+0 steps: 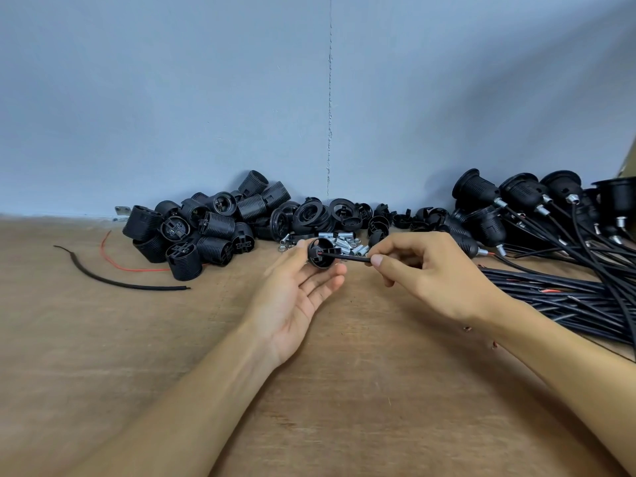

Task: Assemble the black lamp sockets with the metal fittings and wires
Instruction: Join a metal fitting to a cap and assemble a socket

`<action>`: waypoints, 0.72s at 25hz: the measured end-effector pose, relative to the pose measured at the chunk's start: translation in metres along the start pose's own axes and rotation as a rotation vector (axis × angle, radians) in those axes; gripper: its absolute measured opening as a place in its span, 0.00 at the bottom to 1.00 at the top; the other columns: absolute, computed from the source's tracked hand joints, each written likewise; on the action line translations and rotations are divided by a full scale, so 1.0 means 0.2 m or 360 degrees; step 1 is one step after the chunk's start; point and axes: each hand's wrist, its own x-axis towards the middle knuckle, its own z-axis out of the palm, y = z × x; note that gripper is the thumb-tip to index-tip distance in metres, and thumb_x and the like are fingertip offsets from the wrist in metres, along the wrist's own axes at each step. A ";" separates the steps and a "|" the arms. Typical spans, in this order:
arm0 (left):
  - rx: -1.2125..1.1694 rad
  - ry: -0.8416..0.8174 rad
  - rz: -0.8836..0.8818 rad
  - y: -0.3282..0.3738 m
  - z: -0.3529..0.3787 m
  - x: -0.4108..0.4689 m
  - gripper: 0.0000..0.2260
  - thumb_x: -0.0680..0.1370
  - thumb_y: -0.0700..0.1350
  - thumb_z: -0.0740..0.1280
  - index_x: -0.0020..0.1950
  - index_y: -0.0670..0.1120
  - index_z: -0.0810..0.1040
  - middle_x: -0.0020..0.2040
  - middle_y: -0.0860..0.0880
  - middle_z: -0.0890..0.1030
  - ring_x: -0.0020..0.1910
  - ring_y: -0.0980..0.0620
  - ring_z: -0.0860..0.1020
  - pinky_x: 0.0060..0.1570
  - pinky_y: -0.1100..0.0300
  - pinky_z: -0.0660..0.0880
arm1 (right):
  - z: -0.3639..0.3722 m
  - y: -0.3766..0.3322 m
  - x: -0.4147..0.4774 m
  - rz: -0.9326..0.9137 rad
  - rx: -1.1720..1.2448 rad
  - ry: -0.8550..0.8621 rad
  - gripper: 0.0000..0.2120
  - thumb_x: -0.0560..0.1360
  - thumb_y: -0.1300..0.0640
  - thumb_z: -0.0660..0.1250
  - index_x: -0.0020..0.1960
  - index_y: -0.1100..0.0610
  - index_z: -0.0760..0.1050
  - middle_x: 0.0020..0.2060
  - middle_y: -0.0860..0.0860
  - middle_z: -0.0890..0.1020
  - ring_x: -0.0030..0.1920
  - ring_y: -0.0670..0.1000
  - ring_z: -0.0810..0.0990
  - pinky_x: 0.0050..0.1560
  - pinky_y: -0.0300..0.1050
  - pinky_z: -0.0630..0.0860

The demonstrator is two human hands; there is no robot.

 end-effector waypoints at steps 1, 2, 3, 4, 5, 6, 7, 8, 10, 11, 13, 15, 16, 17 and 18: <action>-0.0002 -0.0015 0.0006 0.00 0.00 0.00 0.11 0.82 0.46 0.64 0.58 0.41 0.81 0.51 0.38 0.86 0.44 0.47 0.87 0.40 0.59 0.82 | 0.00 0.00 0.00 -0.0009 -0.0030 0.0017 0.06 0.78 0.57 0.69 0.44 0.51 0.82 0.31 0.46 0.82 0.34 0.43 0.80 0.41 0.30 0.72; -0.0008 -0.0026 0.0018 0.00 0.00 0.00 0.11 0.82 0.46 0.64 0.58 0.41 0.81 0.51 0.38 0.86 0.44 0.47 0.87 0.40 0.59 0.82 | 0.00 0.00 0.00 -0.0018 -0.0057 0.0028 0.05 0.78 0.57 0.69 0.44 0.50 0.82 0.31 0.45 0.82 0.34 0.42 0.80 0.41 0.30 0.71; -0.0010 -0.0034 0.0033 0.00 0.00 0.00 0.11 0.82 0.45 0.64 0.59 0.42 0.80 0.52 0.38 0.86 0.45 0.46 0.87 0.41 0.59 0.82 | 0.01 0.00 0.00 -0.0028 -0.0085 0.0037 0.05 0.78 0.56 0.69 0.45 0.50 0.82 0.31 0.45 0.82 0.34 0.42 0.80 0.41 0.30 0.71; 0.0000 -0.0040 0.0056 0.00 0.00 0.00 0.10 0.82 0.45 0.64 0.59 0.42 0.80 0.53 0.38 0.86 0.47 0.45 0.87 0.41 0.58 0.82 | 0.01 0.00 0.00 -0.0040 -0.0125 0.0049 0.05 0.78 0.56 0.69 0.45 0.50 0.82 0.31 0.45 0.82 0.34 0.43 0.80 0.41 0.30 0.71; 0.0029 -0.0038 0.0090 0.00 0.00 0.00 0.10 0.83 0.44 0.64 0.60 0.42 0.80 0.53 0.38 0.86 0.48 0.44 0.87 0.42 0.58 0.83 | 0.01 0.01 0.00 -0.0055 -0.0179 0.0066 0.05 0.78 0.56 0.69 0.45 0.50 0.83 0.31 0.45 0.82 0.34 0.43 0.80 0.40 0.31 0.72; 0.0091 -0.0029 0.0142 -0.01 0.00 0.00 0.10 0.83 0.44 0.64 0.60 0.42 0.80 0.53 0.39 0.86 0.48 0.43 0.87 0.42 0.58 0.83 | 0.02 0.01 0.00 -0.0071 -0.0243 0.0079 0.04 0.78 0.55 0.69 0.46 0.50 0.83 0.31 0.45 0.82 0.35 0.44 0.80 0.40 0.33 0.72; 0.0194 -0.0019 0.0207 -0.02 0.00 0.00 0.09 0.82 0.44 0.65 0.60 0.43 0.81 0.53 0.40 0.86 0.48 0.42 0.87 0.43 0.58 0.83 | 0.02 0.01 0.00 -0.0090 -0.0304 0.0082 0.04 0.78 0.55 0.69 0.46 0.50 0.83 0.32 0.43 0.82 0.35 0.44 0.80 0.39 0.34 0.72; 0.0314 -0.0017 0.0269 -0.03 0.00 0.00 0.09 0.82 0.44 0.66 0.59 0.43 0.81 0.54 0.40 0.85 0.48 0.41 0.87 0.43 0.58 0.83 | 0.03 0.02 0.00 -0.0109 -0.0348 0.0077 0.04 0.78 0.54 0.69 0.46 0.49 0.83 0.32 0.42 0.82 0.35 0.44 0.79 0.38 0.33 0.71; 0.0477 -0.0038 0.0334 -0.05 0.00 -0.01 0.08 0.82 0.44 0.67 0.59 0.45 0.81 0.57 0.38 0.83 0.48 0.40 0.86 0.45 0.57 0.83 | 0.03 0.02 0.00 -0.0129 -0.0352 0.0064 0.04 0.78 0.54 0.69 0.47 0.49 0.82 0.32 0.41 0.82 0.36 0.43 0.80 0.39 0.32 0.71; 0.0501 -0.0050 0.0335 -0.05 0.00 -0.02 0.08 0.82 0.44 0.67 0.59 0.45 0.81 0.58 0.38 0.82 0.48 0.41 0.86 0.46 0.57 0.83 | 0.03 0.03 0.00 -0.0122 -0.0315 0.0053 0.04 0.79 0.54 0.69 0.48 0.49 0.82 0.32 0.42 0.82 0.37 0.43 0.81 0.42 0.31 0.72; 0.0535 -0.0059 0.0357 -0.05 0.00 -0.02 0.08 0.82 0.44 0.66 0.58 0.45 0.81 0.57 0.40 0.82 0.47 0.41 0.87 0.46 0.57 0.83 | 0.03 0.03 -0.01 -0.0117 -0.0256 0.0026 0.03 0.79 0.55 0.68 0.49 0.49 0.81 0.33 0.43 0.83 0.39 0.43 0.82 0.47 0.30 0.74; 0.0637 -0.0027 0.0438 -0.05 0.01 -0.03 0.08 0.83 0.44 0.65 0.58 0.45 0.81 0.55 0.43 0.83 0.45 0.43 0.87 0.44 0.58 0.83 | 0.04 0.04 -0.01 -0.0124 -0.0246 0.0017 0.03 0.79 0.55 0.68 0.50 0.49 0.81 0.34 0.42 0.84 0.40 0.42 0.83 0.49 0.28 0.72; 0.0679 -0.0003 0.0485 -0.06 0.02 -0.03 0.08 0.84 0.44 0.65 0.58 0.45 0.81 0.54 0.44 0.84 0.44 0.43 0.87 0.42 0.59 0.83 | 0.04 0.04 0.00 -0.0118 -0.0227 0.0019 0.03 0.79 0.55 0.68 0.49 0.49 0.81 0.34 0.41 0.84 0.41 0.42 0.83 0.49 0.27 0.71; 0.0702 0.0018 0.0526 -0.07 0.02 -0.04 0.08 0.84 0.45 0.65 0.58 0.45 0.81 0.53 0.44 0.84 0.43 0.44 0.87 0.42 0.59 0.83 | 0.04 0.05 0.00 -0.0109 -0.0202 0.0023 0.03 0.79 0.55 0.68 0.49 0.49 0.81 0.34 0.41 0.84 0.41 0.41 0.83 0.50 0.28 0.72; 0.0708 0.0030 0.0551 -0.07 0.03 -0.04 0.07 0.84 0.46 0.65 0.57 0.46 0.81 0.52 0.43 0.84 0.43 0.44 0.87 0.41 0.59 0.83 | 0.04 0.05 0.00 -0.0108 -0.0187 0.0031 0.04 0.80 0.55 0.68 0.49 0.48 0.80 0.34 0.40 0.84 0.41 0.41 0.83 0.50 0.29 0.73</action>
